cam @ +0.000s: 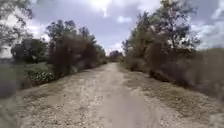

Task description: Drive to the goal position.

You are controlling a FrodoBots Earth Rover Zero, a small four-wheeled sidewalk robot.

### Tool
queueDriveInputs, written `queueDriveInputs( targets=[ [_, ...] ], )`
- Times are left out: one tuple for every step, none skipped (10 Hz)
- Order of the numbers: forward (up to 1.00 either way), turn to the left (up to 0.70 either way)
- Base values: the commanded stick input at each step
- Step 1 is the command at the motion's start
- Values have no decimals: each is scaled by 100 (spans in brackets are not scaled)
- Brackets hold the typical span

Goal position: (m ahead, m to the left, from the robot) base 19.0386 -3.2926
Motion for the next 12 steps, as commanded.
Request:
queueDriveInputs(
  targets=[
    [85, 0],
    [85, 0],
    [85, 0],
    [85, 0],
    [85, 0],
    [85, 0],
    [85, 0],
    [85, 0],
    [85, 0],
    [85, 0],
    [85, 0],
    [85, 0]
  ],
)
